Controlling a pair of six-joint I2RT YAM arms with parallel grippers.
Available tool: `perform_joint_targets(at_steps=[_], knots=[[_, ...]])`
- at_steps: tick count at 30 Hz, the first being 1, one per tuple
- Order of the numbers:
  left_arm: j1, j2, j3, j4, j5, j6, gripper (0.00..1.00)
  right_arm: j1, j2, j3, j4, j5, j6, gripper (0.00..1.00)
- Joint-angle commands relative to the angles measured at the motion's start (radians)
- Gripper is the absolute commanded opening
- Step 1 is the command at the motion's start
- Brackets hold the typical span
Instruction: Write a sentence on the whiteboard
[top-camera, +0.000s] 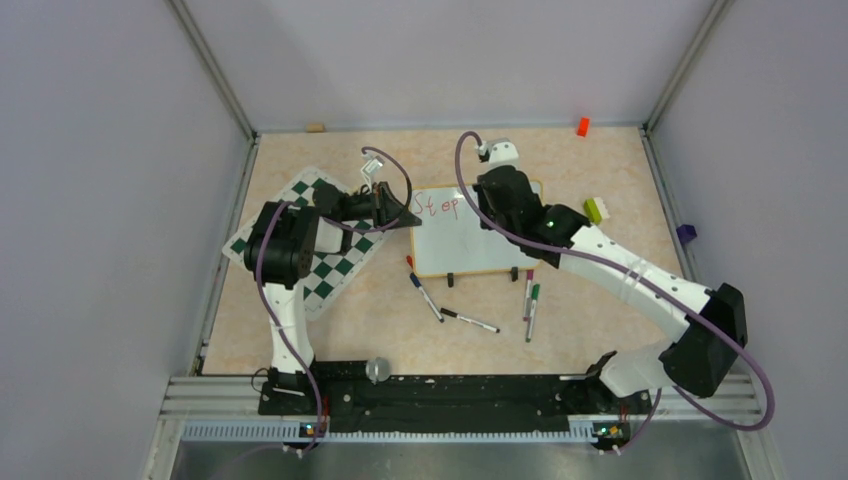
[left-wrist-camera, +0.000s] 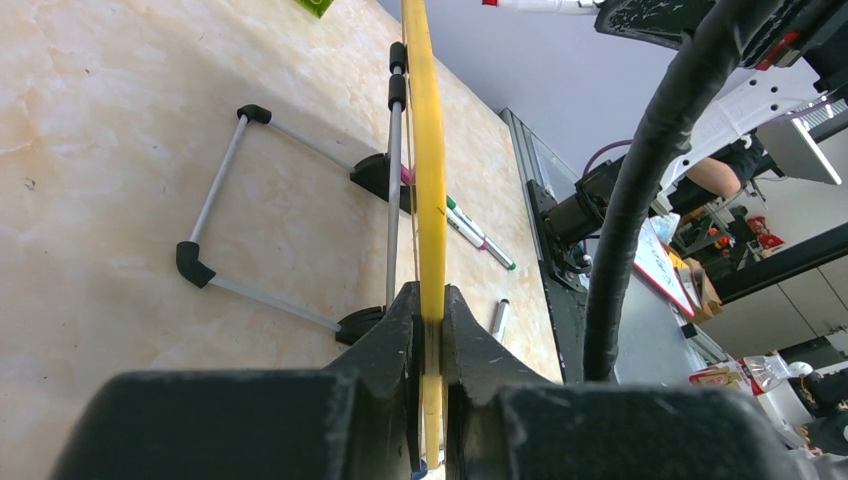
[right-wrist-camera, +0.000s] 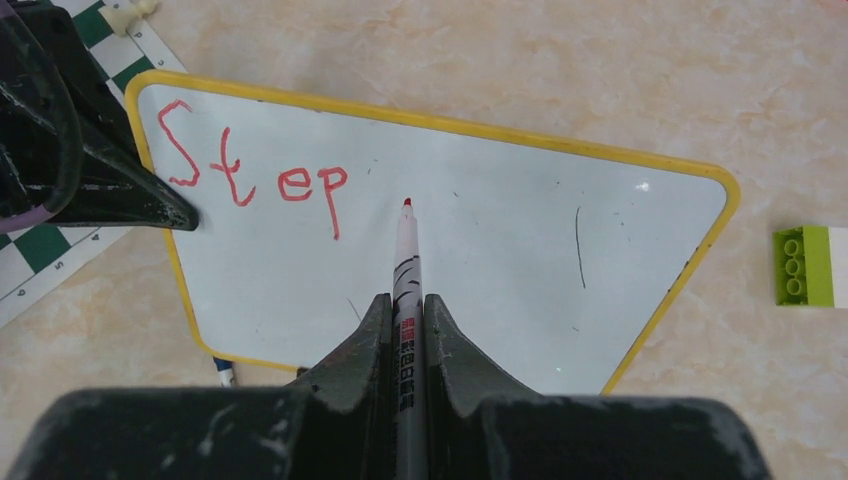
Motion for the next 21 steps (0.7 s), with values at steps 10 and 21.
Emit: perform_joint_targets(at_steps=[10, 21], knots=[[-0.006, -0.031, 0.018, 0.116, 0.007, -0.010, 0.00, -0.008, 0.007, -0.029, 0.040, -0.007, -0.020, 0.00], [-0.006, -0.030, 0.019, 0.116, 0.003, -0.012, 0.00, -0.008, -0.063, -0.124, 0.100, -0.067, -0.016, 0.00]])
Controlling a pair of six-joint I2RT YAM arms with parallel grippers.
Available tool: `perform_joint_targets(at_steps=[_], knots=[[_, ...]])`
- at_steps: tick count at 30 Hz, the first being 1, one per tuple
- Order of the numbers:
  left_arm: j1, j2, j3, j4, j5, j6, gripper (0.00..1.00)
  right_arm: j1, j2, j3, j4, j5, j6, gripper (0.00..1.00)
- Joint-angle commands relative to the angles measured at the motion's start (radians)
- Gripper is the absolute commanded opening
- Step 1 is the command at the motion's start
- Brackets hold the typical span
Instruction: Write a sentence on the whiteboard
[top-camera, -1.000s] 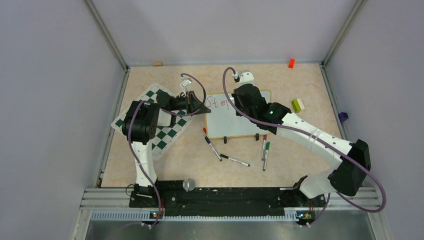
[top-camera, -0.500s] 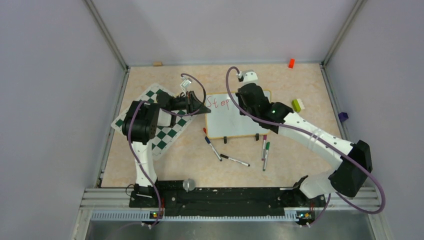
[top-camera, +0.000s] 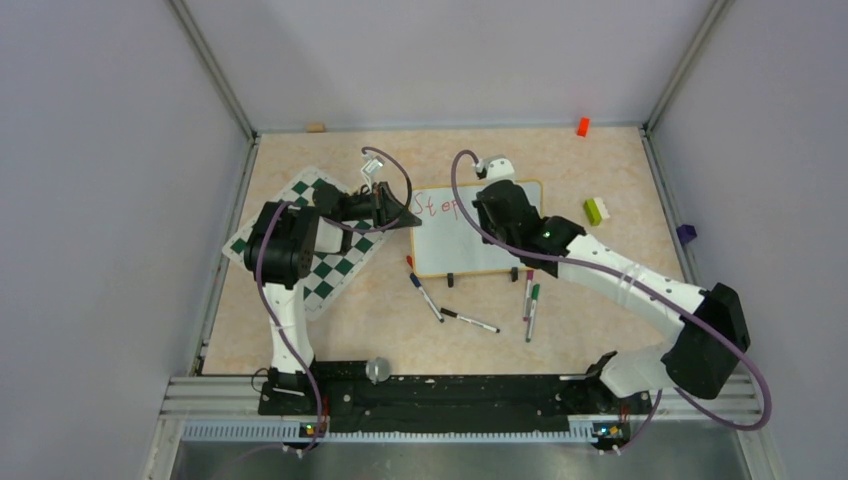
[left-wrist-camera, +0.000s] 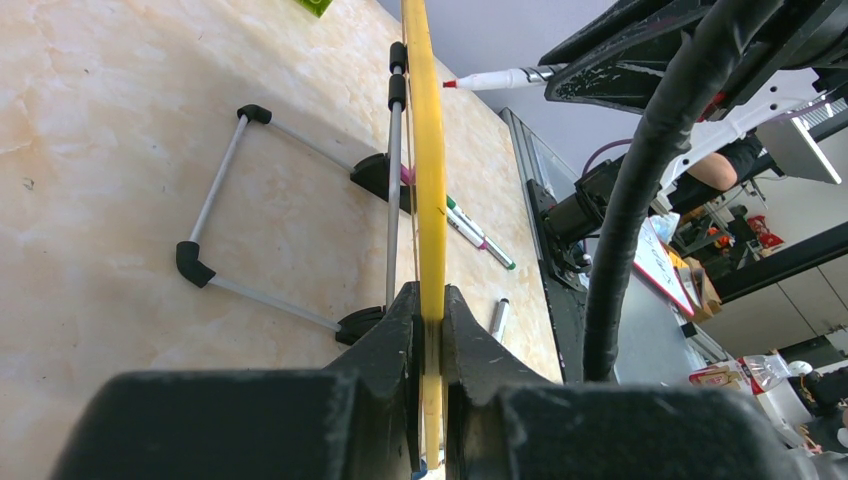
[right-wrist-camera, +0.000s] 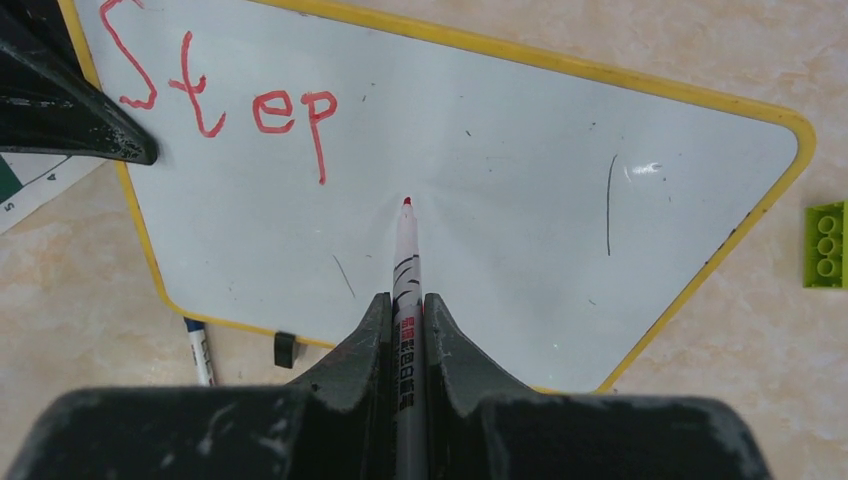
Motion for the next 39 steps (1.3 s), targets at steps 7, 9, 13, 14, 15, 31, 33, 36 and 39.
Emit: perform_joint_targets(at_steps=[7, 9, 13, 14, 15, 31, 33, 36, 39], knots=[[-0.006, -0.032, 0.016, 0.116, -0.002, -0.010, 0.00, -0.005, -0.056, -0.026, 0.073, -0.082, 0.020, 0.00], [-0.006, -0.030, 0.018, 0.115, -0.001, -0.012, 0.00, -0.003, -0.061, -0.031, 0.073, -0.088, 0.027, 0.00], [-0.005, -0.030, 0.019, 0.113, -0.004, -0.012, 0.00, 0.031, -0.077, -0.045, 0.063, -0.013, 0.027, 0.00], [-0.004, -0.029, 0.020, 0.111, -0.004, -0.012, 0.00, 0.049, -0.078, -0.046, 0.058, 0.025, 0.021, 0.00], [-0.004, -0.027, 0.023, 0.110, -0.004, -0.013, 0.00, 0.066, -0.081, -0.047, 0.050, 0.059, 0.018, 0.00], [-0.004, -0.025, 0.027, 0.116, -0.001, -0.021, 0.00, 0.126, -0.091, -0.055, 0.071, 0.055, 0.031, 0.00], [-0.004, -0.026, 0.028, 0.116, 0.000, -0.021, 0.00, 0.127, -0.097, -0.072, 0.107, 0.036, 0.028, 0.00], [-0.004, -0.033, 0.017, 0.116, -0.001, -0.011, 0.00, 0.126, -0.099, -0.084, 0.149, 0.009, 0.010, 0.00], [-0.004, -0.036, 0.014, 0.116, -0.003, -0.008, 0.00, 0.126, -0.096, -0.082, 0.155, 0.001, -0.001, 0.00]])
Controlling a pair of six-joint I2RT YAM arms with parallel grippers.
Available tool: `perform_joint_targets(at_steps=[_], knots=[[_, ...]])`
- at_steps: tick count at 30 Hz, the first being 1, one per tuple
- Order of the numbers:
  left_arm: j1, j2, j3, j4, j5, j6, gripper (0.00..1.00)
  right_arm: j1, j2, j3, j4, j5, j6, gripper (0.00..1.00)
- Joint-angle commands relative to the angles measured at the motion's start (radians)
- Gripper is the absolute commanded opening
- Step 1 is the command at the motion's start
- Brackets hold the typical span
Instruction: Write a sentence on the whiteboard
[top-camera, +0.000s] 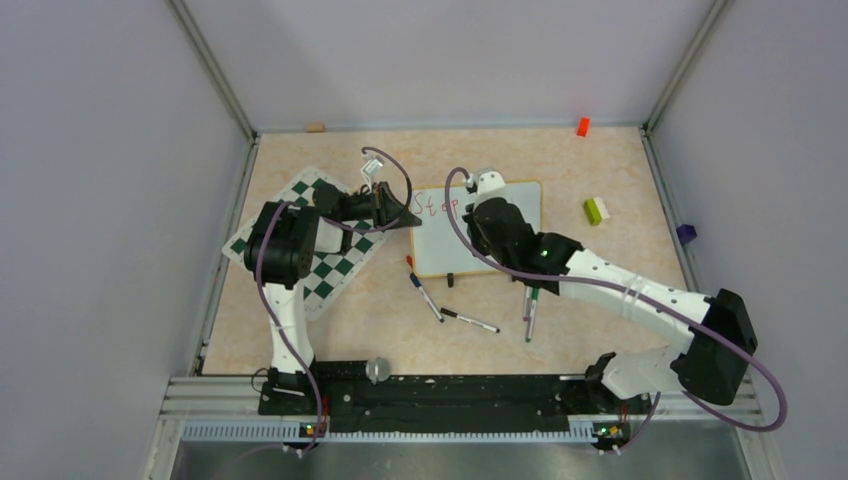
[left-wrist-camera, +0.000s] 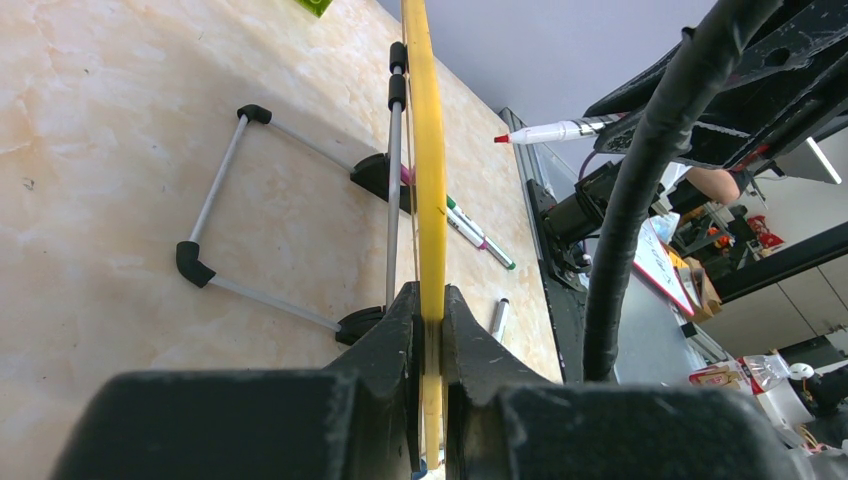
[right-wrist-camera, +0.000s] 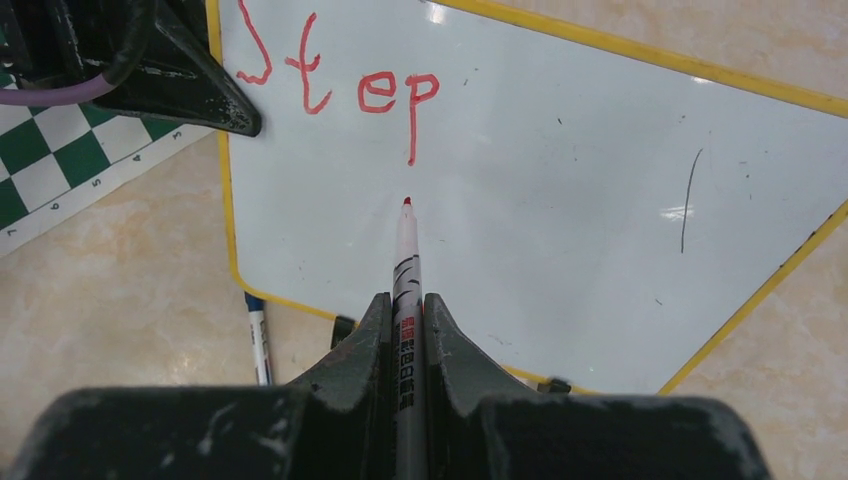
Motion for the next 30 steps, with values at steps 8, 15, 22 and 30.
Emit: perform_joint_targets(at_steps=[8, 15, 22, 30], knots=[[-0.004, -0.030, 0.019, 0.116, -0.001, -0.011, 0.00, 0.012, -0.066, -0.053, 0.078, 0.014, -0.015, 0.00], [-0.004, -0.033, 0.017, 0.115, -0.001, -0.008, 0.00, 0.012, -0.041, -0.023, 0.063, -0.071, -0.020, 0.00], [-0.004, -0.033, 0.016, 0.116, -0.002, -0.006, 0.00, 0.015, 0.017, 0.007, 0.078, -0.123, -0.029, 0.00], [-0.004, -0.033, 0.016, 0.116, -0.002, -0.007, 0.00, 0.031, 0.064, 0.050, 0.056, -0.063, -0.062, 0.00]])
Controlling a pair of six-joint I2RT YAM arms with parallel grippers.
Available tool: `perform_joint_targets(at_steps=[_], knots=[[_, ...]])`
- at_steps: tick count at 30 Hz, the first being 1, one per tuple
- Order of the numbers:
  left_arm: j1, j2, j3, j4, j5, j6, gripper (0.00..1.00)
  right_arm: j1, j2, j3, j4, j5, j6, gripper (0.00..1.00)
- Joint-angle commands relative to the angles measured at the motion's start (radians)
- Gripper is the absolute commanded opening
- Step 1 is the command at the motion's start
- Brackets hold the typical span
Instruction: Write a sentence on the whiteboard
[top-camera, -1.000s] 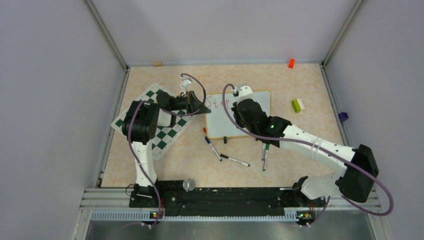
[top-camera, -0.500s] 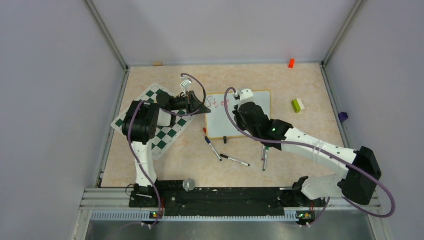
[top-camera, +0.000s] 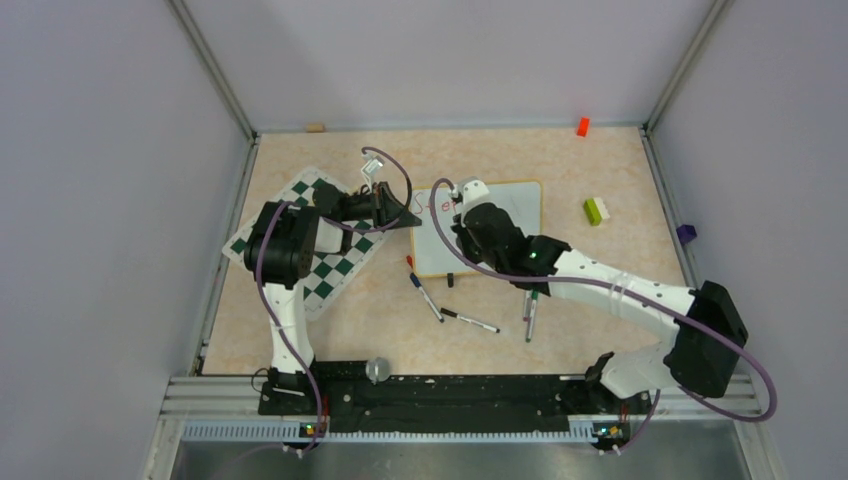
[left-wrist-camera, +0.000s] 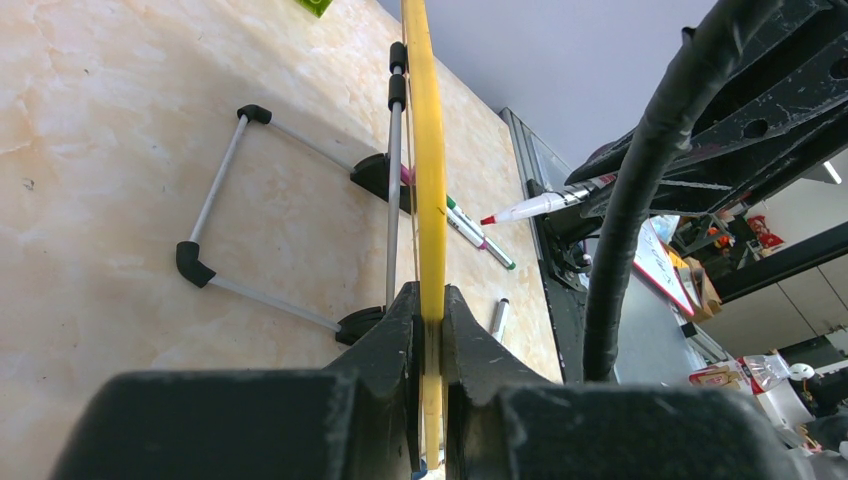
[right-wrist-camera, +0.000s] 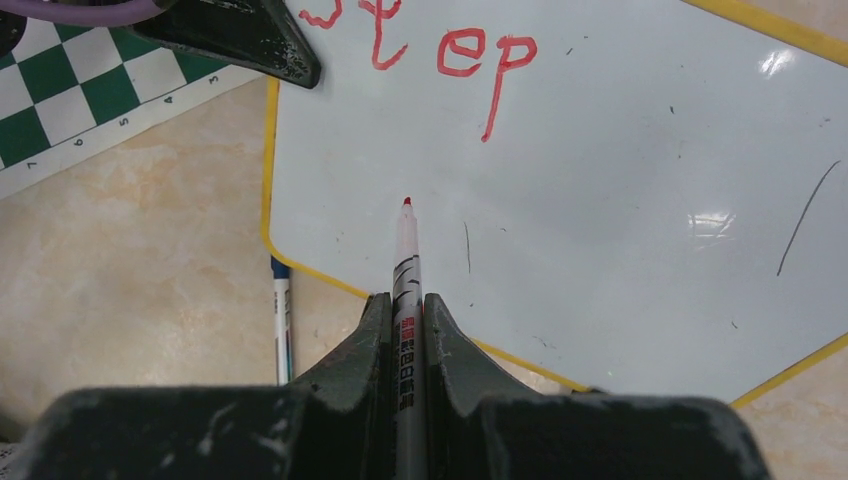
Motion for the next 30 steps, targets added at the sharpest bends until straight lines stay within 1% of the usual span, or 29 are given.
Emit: perform_joint_targets(at_steps=[1, 9, 25, 30], knots=[[-0.004, -0.033, 0.016, 0.116, -0.002, -0.006, 0.00, 0.013, 0.031, 0.084, 0.010, 0.040, -0.026, 0.00], [-0.004, -0.035, 0.013, 0.116, -0.001, -0.004, 0.00, 0.014, 0.082, 0.131, 0.011, 0.080, -0.038, 0.00], [-0.004, -0.035, 0.014, 0.116, -0.001, -0.005, 0.00, 0.016, 0.151, 0.172, 0.018, 0.016, -0.042, 0.00], [-0.004, -0.033, 0.014, 0.116, -0.001, -0.005, 0.00, 0.019, 0.169, 0.178, 0.026, 0.018, -0.043, 0.00]])
